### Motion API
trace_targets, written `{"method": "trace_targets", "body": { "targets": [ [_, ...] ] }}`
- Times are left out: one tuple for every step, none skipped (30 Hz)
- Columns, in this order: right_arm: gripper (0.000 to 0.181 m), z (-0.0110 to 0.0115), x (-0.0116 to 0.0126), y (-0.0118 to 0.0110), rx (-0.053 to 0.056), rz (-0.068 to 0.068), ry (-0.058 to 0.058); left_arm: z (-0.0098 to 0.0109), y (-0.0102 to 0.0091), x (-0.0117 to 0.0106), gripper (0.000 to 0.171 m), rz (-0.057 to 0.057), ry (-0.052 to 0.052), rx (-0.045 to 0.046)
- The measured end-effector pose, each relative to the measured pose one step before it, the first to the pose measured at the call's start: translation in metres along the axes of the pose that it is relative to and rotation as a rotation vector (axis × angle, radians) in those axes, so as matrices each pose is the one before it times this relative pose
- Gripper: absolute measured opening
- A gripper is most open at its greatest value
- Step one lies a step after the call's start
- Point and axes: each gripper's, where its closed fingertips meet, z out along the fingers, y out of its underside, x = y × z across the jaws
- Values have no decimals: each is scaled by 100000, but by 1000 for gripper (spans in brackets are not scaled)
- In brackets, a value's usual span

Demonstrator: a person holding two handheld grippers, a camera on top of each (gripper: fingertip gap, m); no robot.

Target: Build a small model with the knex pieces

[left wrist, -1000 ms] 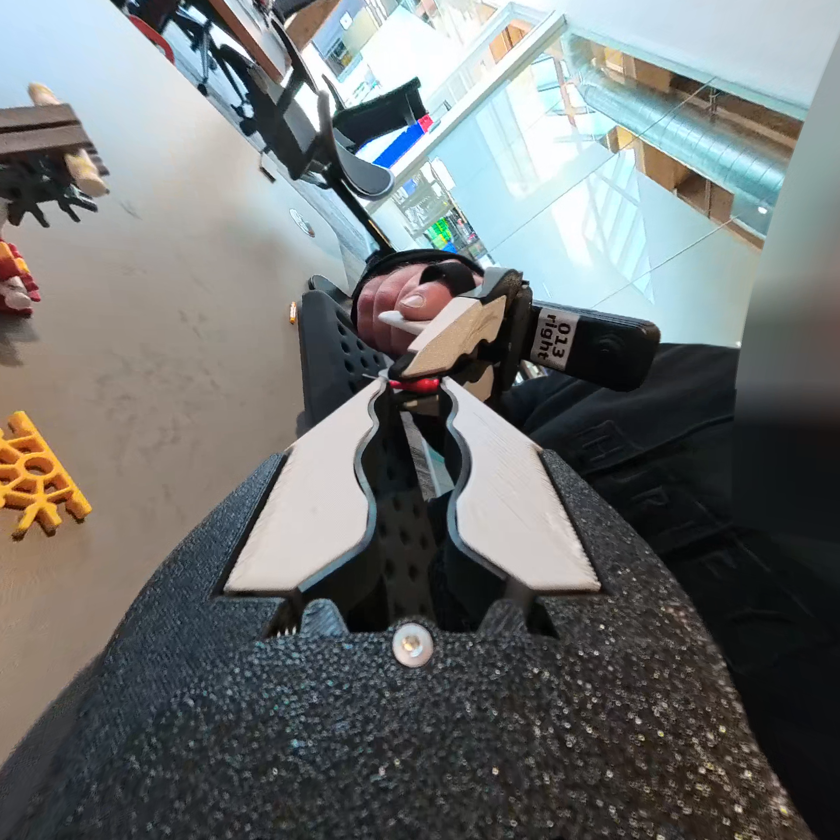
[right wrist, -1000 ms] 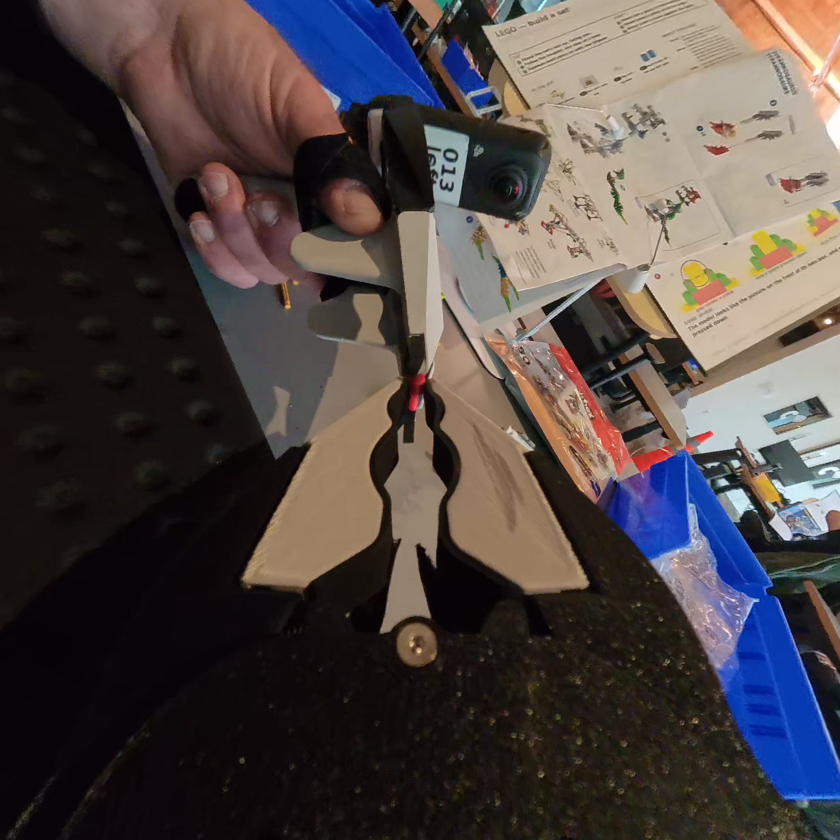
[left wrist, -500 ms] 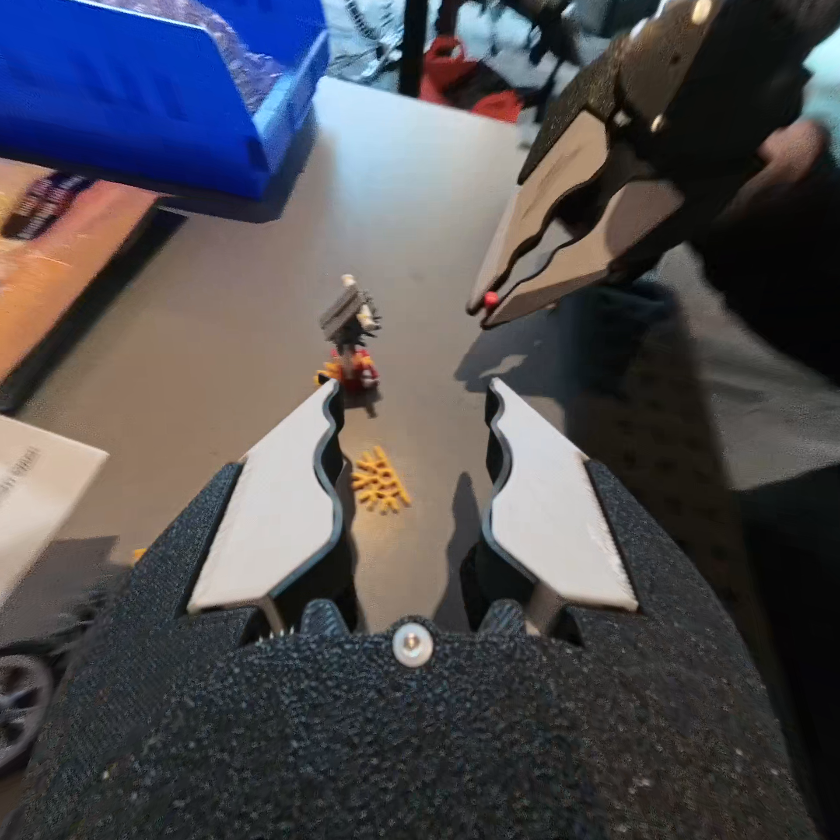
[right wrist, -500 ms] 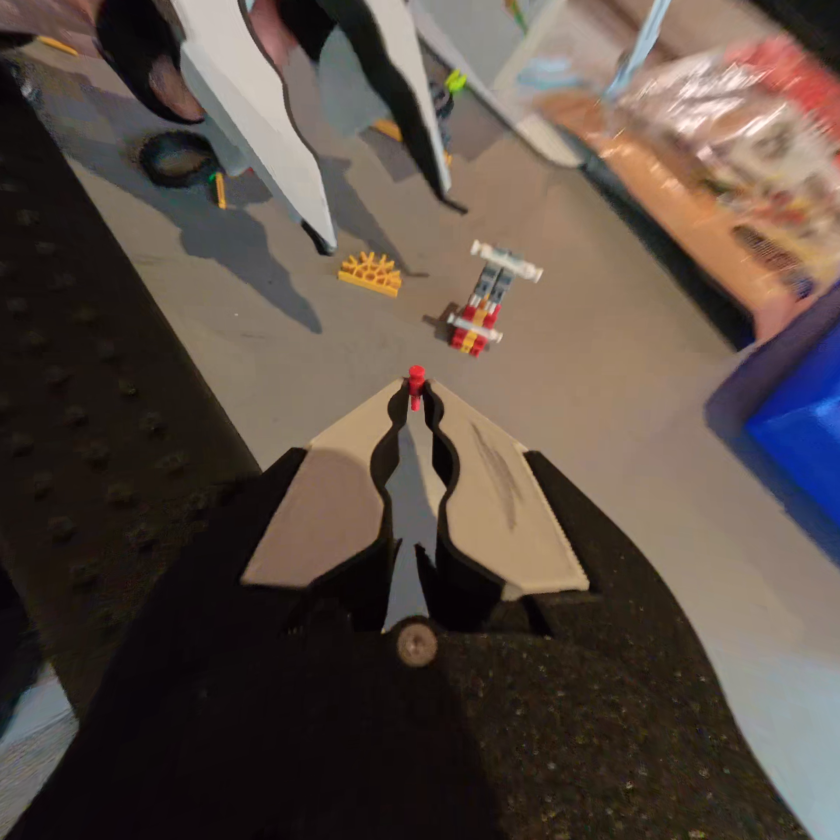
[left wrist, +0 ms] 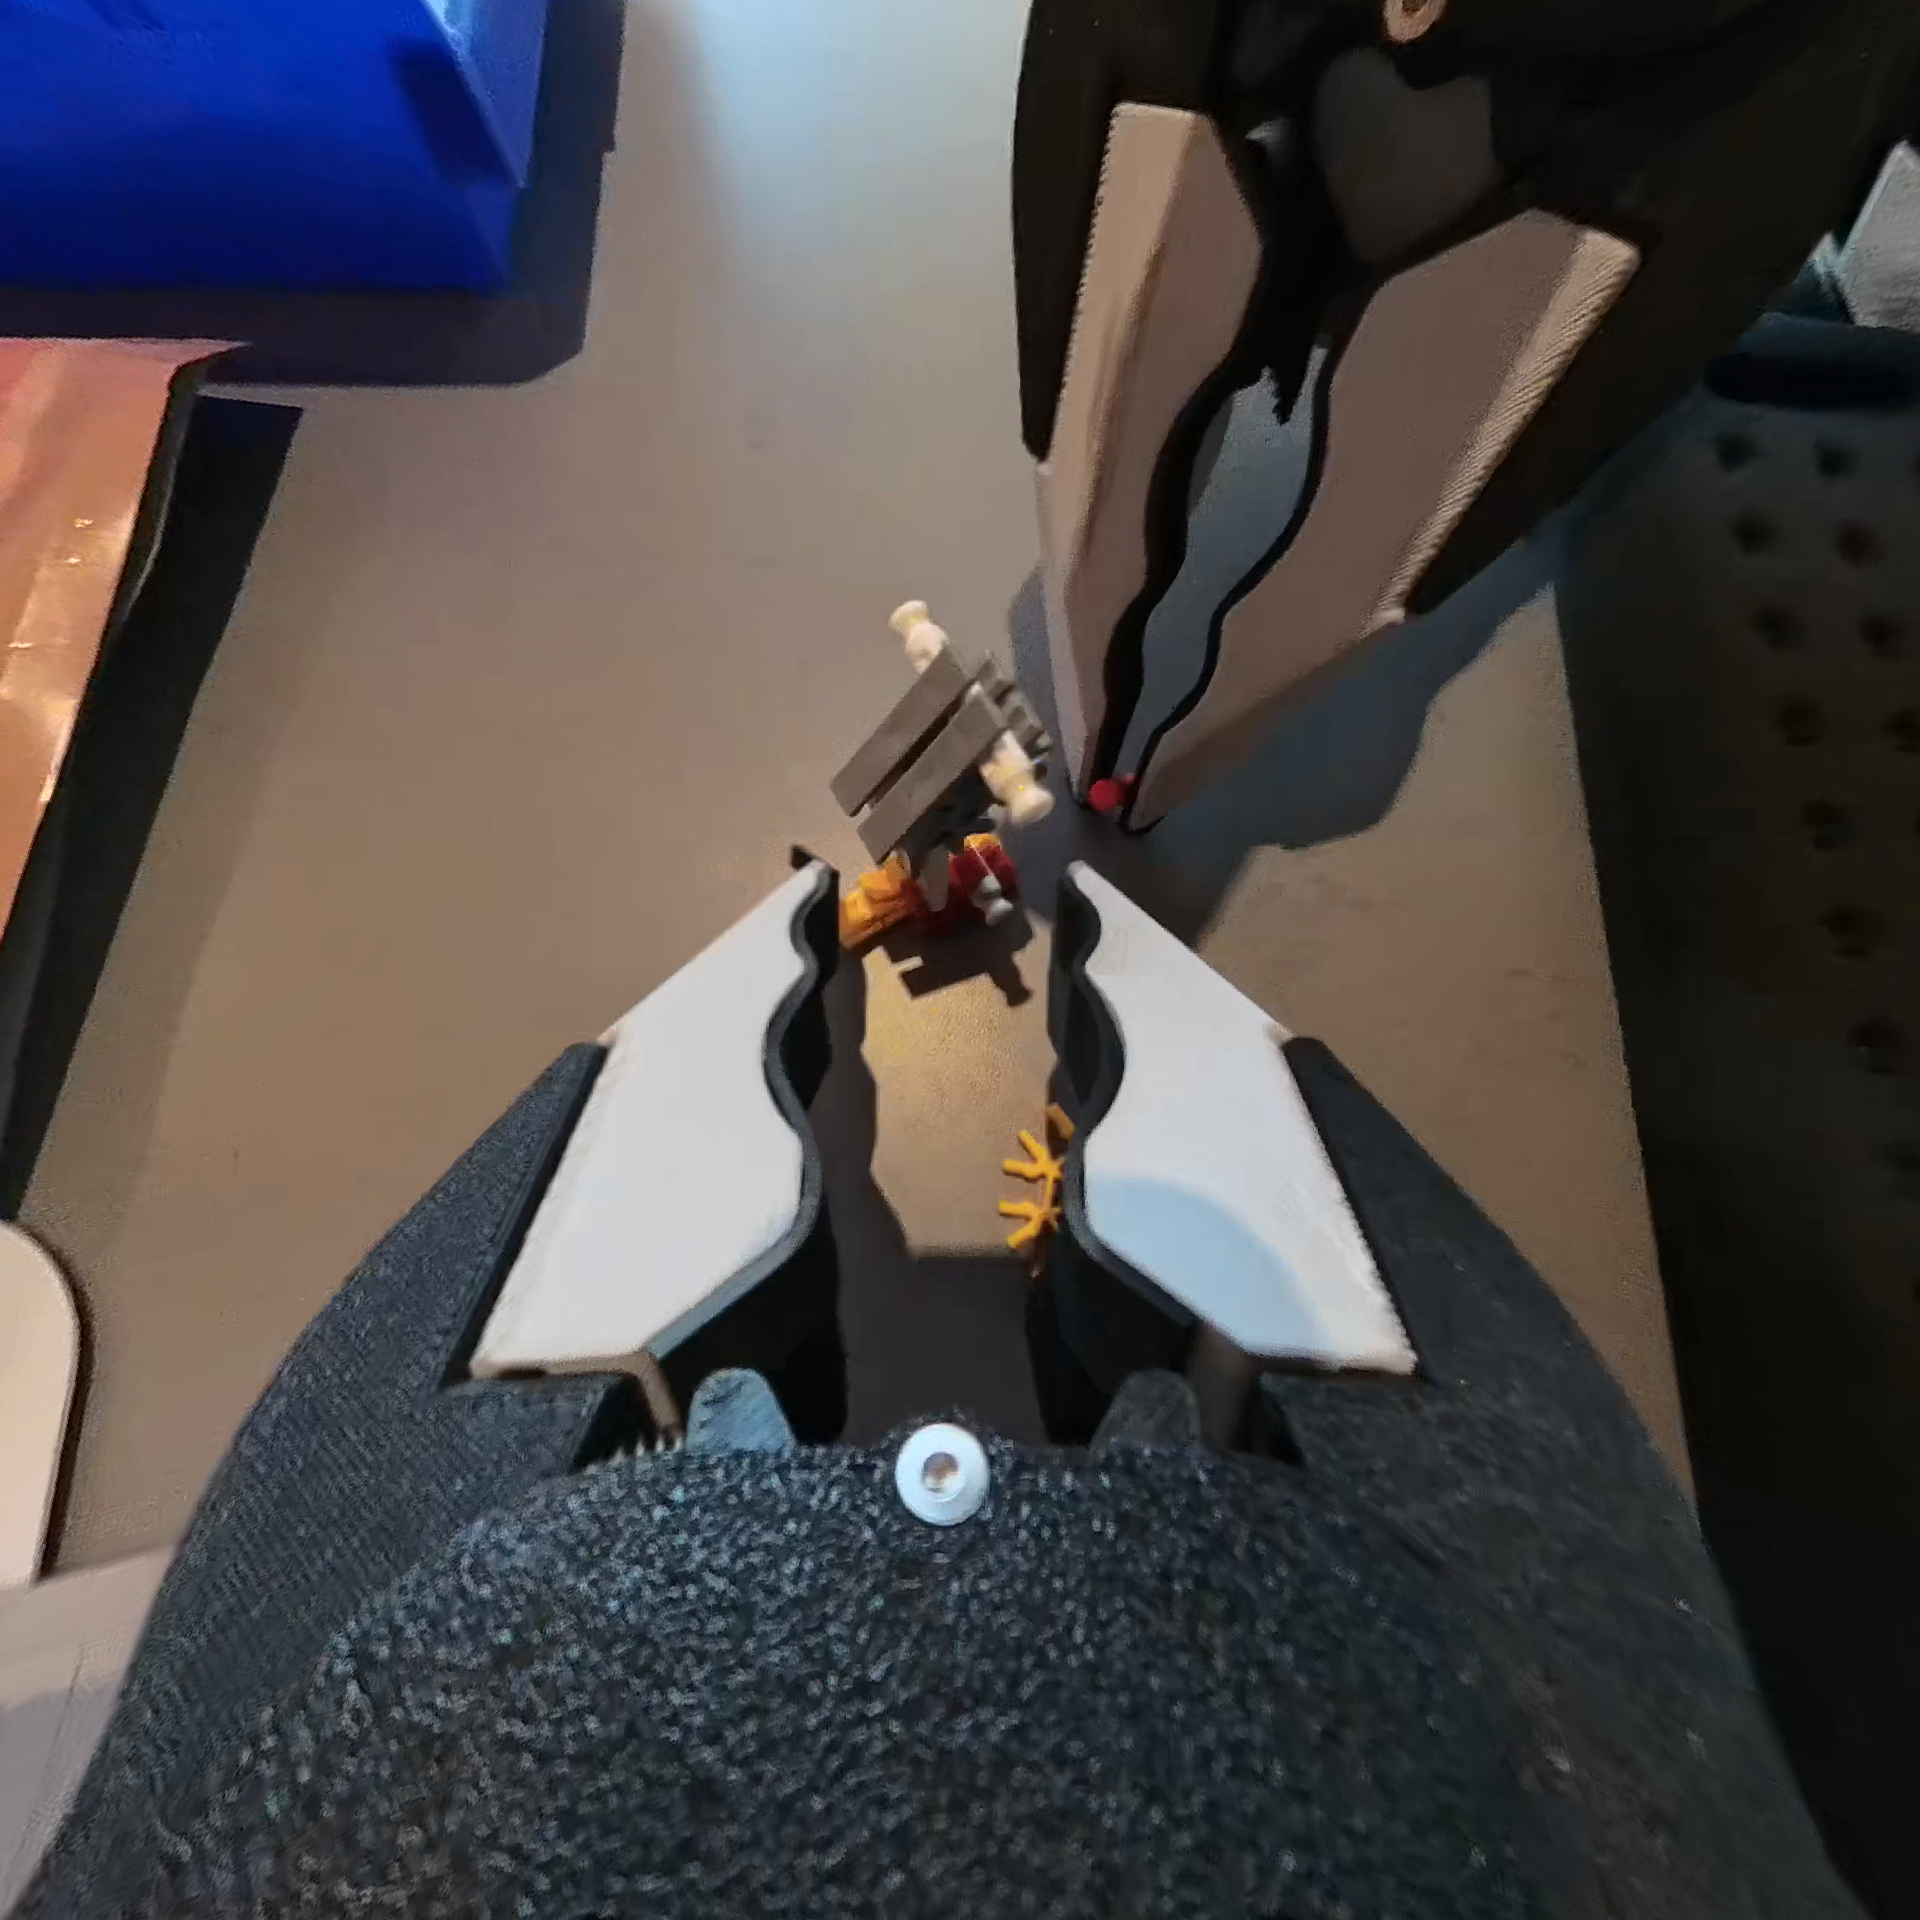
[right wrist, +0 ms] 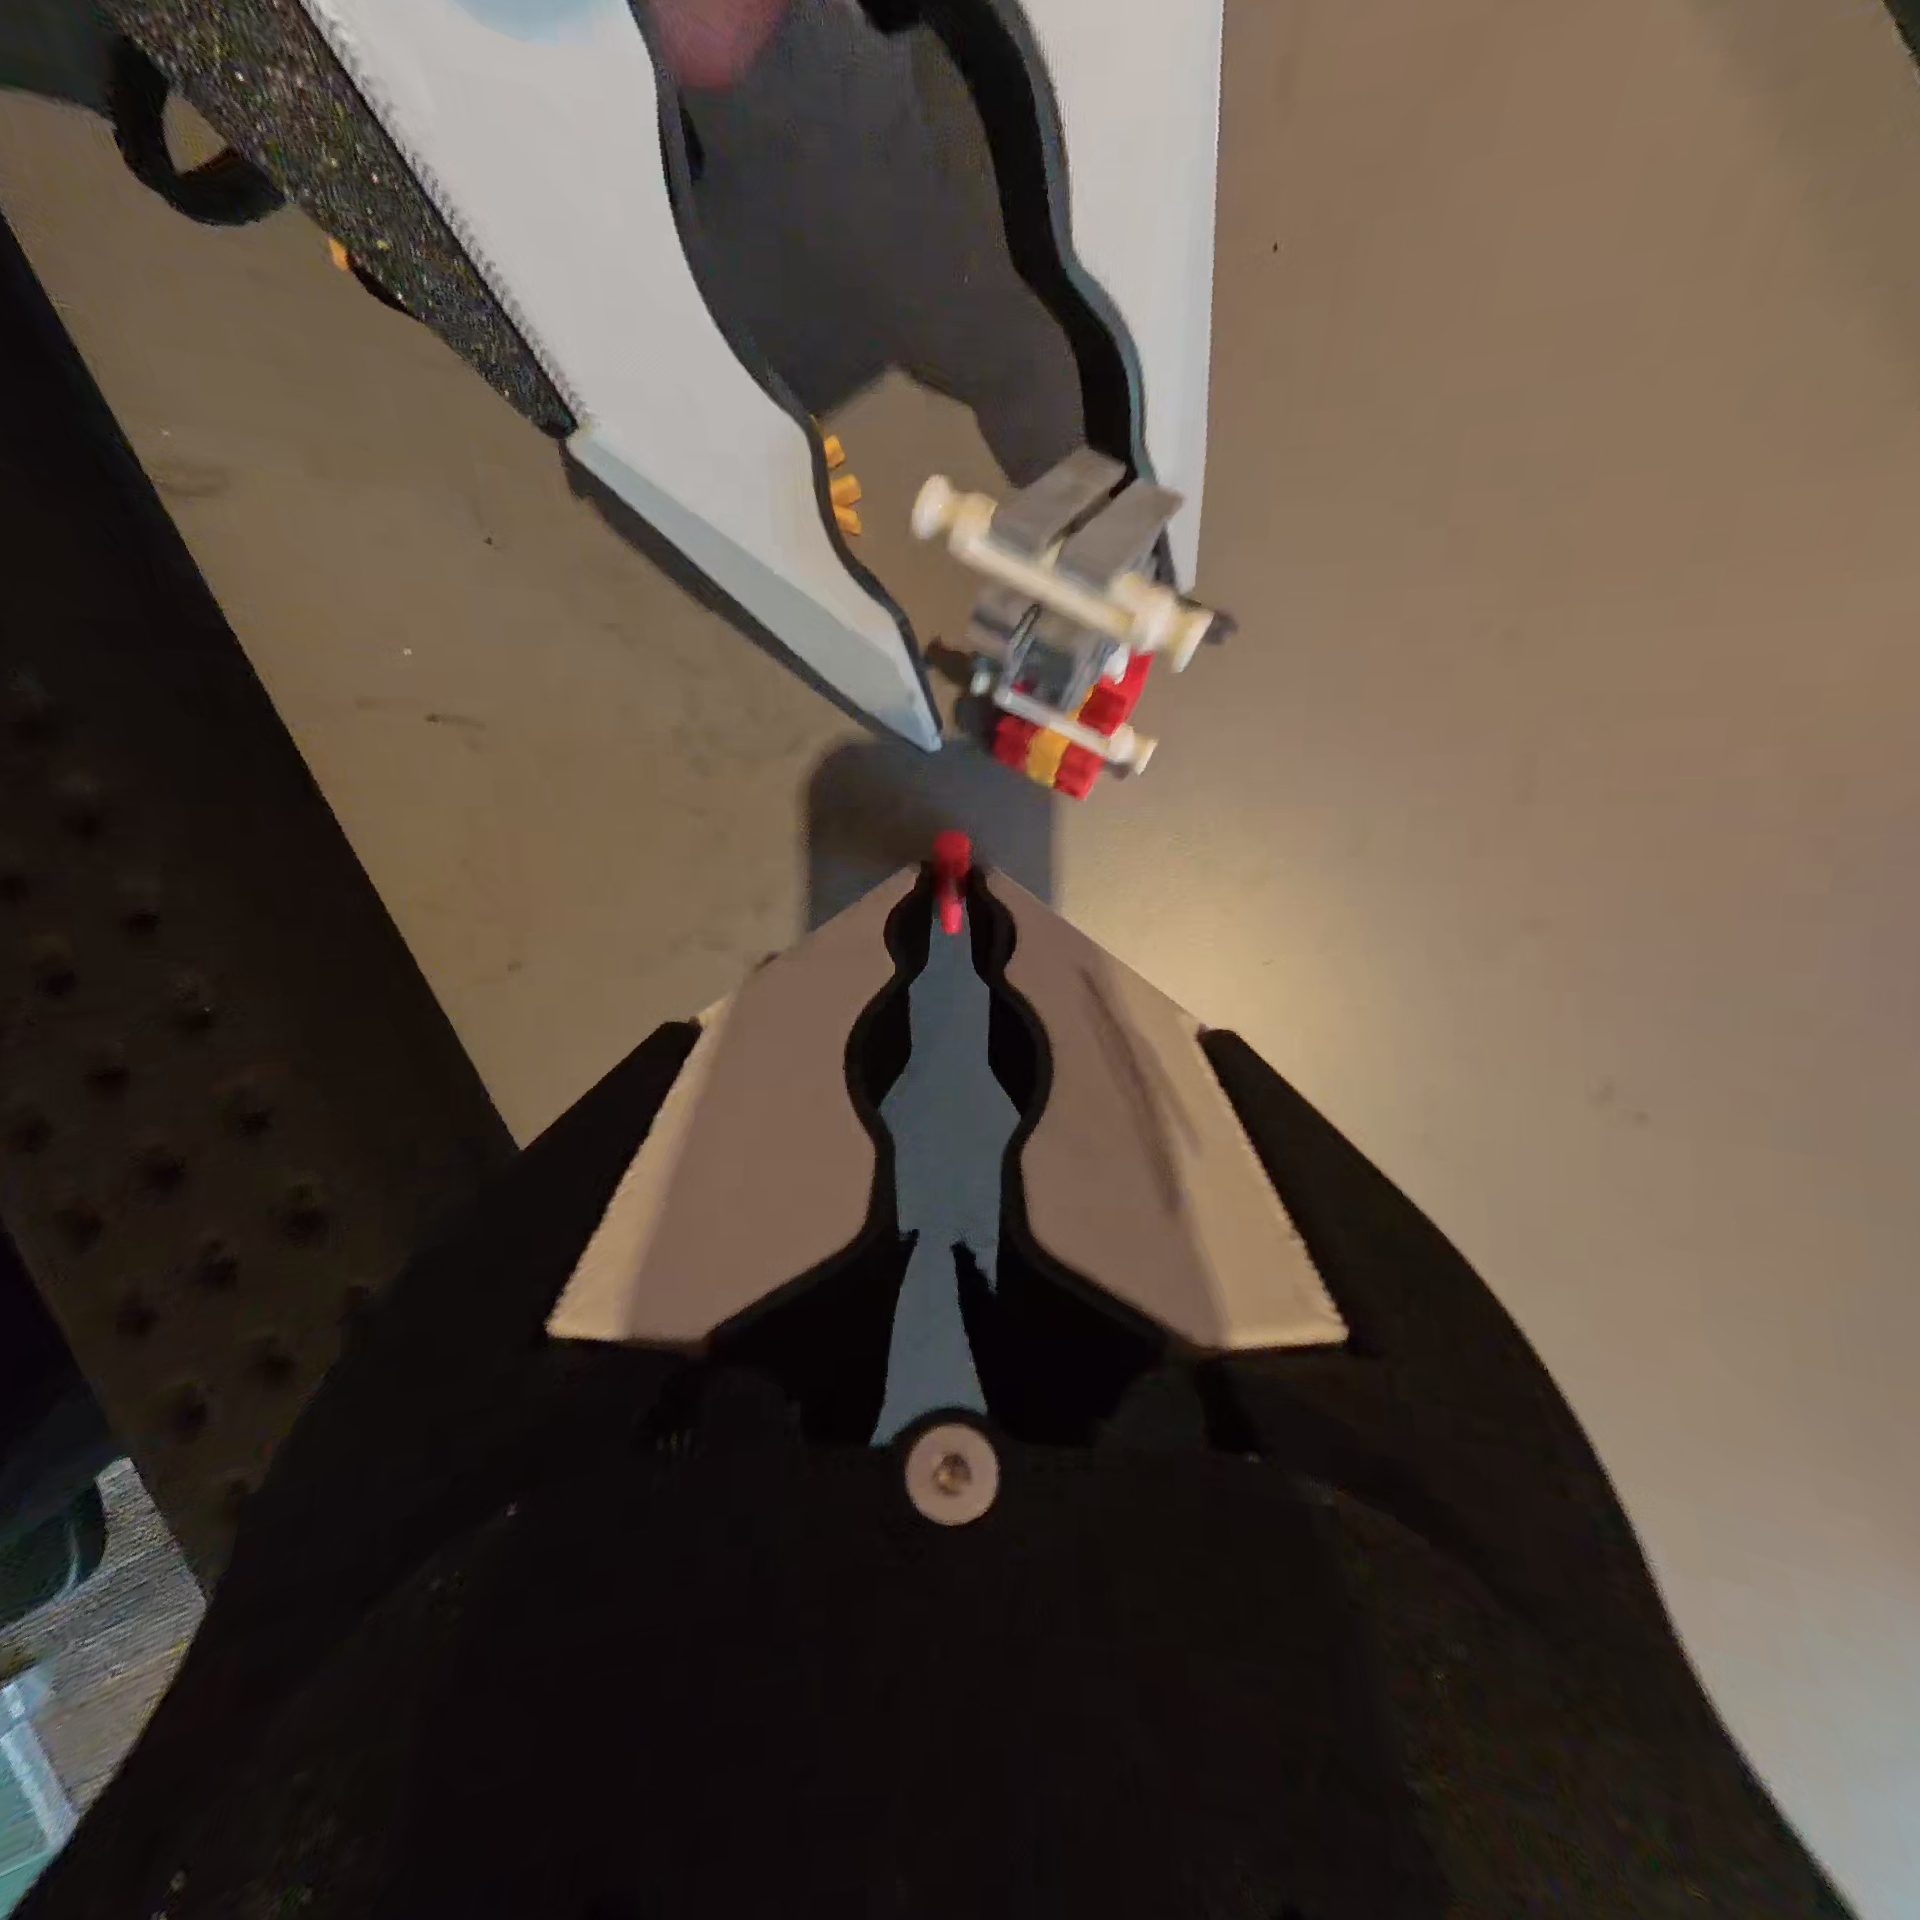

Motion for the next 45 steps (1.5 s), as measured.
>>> {"method": "trace_targets", "body": {
  "targets": [
    [6,28,25,-65,274,368,-551,134,-59,158,37,21,2017,447],
    [6,-3,20,-23,389,67,-324,71,-57,60,33,129,1199,510],
    [6,-4,3,12,649,91,-353,75,-35,28,31,-293,974,485],
    [6,-30,9,7,769,673,-604,81,-26,32,31,-458,864,458],
    [6,-44,79,-9,804,302,-172,56,-26,60,31,-59,770,495],
    [5,-39,213,-5,846,-260,952,37,-23,32,30,16,458,352],
    [6,-26,49,40,513,254,-46,29,-31,26,30,67,351,396],
    [6,-24,-39,49,242,192,-557,31,-37,13,30,48,243,432],
    [8,-44,-68,17,117,100,-615,27,-27,-9,29,-76,30,363],
    [10,-45,-15,32,-106,400,-446,11,-15,11,29,-124,-17,255],
    [10,-44,63,31,-277,342,-13,12,2,21,29,219,-118,87],
    [10,-21,91,11,-274,302,58,-1,6,15,29,286,-132,7],
    [10,-18,241,-54,-143,566,840,2,-4,35,29,-16,84,57],
    [10,-40,243,2,-438,179,956,10,5,82,29,44,391,40],
    [11,-43,11,36,-391,-315,-204,-12,14,69,29,346,241,43],
    [11,-63,-120,-4,32,-343,-718,-34,31,6,29,185,-125,38],
    [11,-118,-65,-31,533,-511,-46,-25,23,-11,29,-262,-206,-13],
    [11,-135,-42,-28,726,-531,217,-47,49,15,29,-130,76,-95],
    [11,-68,-34,-57,837,-767,314,-49,44,7,29,33,84,-17],
    [11,16,179,-111,1151,-1134,1705,-24,24,-13,29,28,-40,136],
    [11,133,178,60,-8,-851,1735,-20,12,1,29,-79,75,230],
    [11,200,-76,204,-929,-1245,215,-2,7,13,29,-248,193,230],
    [11,147,-107,-10,479,-1792,388,-23,24,13,29,-85,178,94],
    [11,77,-53,-47,652,-620,353,-40,37,-3,29,76,-16,-25],
    [7,27,124,-2,387,231,994,-50,37,-3,29,-27,-72,-74],
    [5,-12,127,0,458,-431,848,-44,46,9,29,86,-82,-62],
    [5,1,6,-6,623,-761,120,-47,48,11,29,187,-109,-37],
    [5,0,5,-9,599,-26,32,-44,43,19,29,-22,6,-26],
    [5,-32,102,-45,629,826,405,-36,26,10,29,-94,62,65],
    [5,-55,174,-129,1204,976,756,-24,23,14,29,192,83,168],
    [5,-34,129,-153,1297,1515,279,3,9,26,29,252,172,217],
    [5,37,101,-81,810,1982,-18,-10,6,11,29,-88,181,180],
    [5,96,142,26,66,1863,336,13,-14,11,29,-162,142,173],
    [5,127,121,46,59,1025,503,25,0,85,29,295,318,145],
    [5,58,24,-61,572,656,129,28,-18,112,29,553,306,70],
    [5,23,2,-20,311,906,92,36,-8,33,29,581,-300,43],
    [5,2,18,-21,123,1058,106,28,7,34,30,620,-277,-69],
    [5,37,-13,-38,160,375,106,61,80,16,31,470,-345,-555],
    [5,42,-35,-34,44,-762,302,160,248,24,33,547,-296,-1625],
    [5,-4,-18,6,-151,-311,184,258,367,56,34,1377,-552,-2200],
    [5,12,-109,-29,-27,227,-588,115,-46,2,33,2036,-1511,133],
    [5,61,-203,-43,83,-505,-664,87,42,39,34,915,-751,-873],
    [5,30,-71,-8,-194,-1013,629,61,9,-14,34,765,-869,-533],
    [5,-30,-97,22,-431,-730,294,61,20,37,35,858,-389,-350],
    [4,-42,-160,46,-431,-588,-310,31,-5,73,35,-179,181,27]
  ]
}}
